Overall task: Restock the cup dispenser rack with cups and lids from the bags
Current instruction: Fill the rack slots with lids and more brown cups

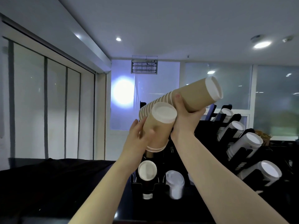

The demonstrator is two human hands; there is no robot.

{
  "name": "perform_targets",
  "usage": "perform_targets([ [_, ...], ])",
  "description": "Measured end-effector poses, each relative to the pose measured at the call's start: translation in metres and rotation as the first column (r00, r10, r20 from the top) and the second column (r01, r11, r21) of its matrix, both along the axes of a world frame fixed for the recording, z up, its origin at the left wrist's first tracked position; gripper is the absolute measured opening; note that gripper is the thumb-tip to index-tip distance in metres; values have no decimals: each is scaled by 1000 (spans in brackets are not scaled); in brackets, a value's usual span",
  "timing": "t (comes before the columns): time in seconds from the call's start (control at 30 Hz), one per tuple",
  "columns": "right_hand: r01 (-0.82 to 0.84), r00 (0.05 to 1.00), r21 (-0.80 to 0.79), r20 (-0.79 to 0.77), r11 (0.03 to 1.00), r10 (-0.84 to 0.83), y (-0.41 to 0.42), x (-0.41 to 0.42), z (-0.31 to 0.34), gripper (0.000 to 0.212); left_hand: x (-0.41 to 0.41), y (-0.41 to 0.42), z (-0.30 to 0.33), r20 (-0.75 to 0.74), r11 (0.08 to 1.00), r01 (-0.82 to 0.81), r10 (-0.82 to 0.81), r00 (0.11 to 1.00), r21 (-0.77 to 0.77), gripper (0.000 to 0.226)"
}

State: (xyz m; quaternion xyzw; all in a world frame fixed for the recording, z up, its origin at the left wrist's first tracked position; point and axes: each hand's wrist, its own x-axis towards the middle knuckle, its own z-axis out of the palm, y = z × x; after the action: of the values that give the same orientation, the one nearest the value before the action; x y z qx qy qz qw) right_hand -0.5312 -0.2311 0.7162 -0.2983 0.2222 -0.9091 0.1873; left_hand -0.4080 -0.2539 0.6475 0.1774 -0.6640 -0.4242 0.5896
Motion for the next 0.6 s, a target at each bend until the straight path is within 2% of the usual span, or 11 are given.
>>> perform_targets([
  [0.07, 20, 1000, 3, -24, 1000, -20, 1, 0, 1, 69, 1, 4, 2, 166, 980, -100, 129, 978, -172, 76],
  [0.17, 27, 996, -14, -80, 1000, -28, -3, 0, 5, 73, 3, 2, 17, 202, 930, -224, 288, 936, -290, 67],
  [0.3, 60, 982, -74, -174, 995, -72, -17, -15, 21, 79, 13, -19, 40, 117, 929, -294, 325, 938, -225, 69],
  [0.43, 167, 942, -114, -273, 979, -193, -38, -33, 44, 80, 19, -55, 59, -14, 945, -297, 298, 954, -139, 54],
  [0.6, 234, 892, -70, -381, 970, -243, -79, -50, 66, 83, 6, -97, 67, -52, 948, -299, 295, 954, -113, 53],
])
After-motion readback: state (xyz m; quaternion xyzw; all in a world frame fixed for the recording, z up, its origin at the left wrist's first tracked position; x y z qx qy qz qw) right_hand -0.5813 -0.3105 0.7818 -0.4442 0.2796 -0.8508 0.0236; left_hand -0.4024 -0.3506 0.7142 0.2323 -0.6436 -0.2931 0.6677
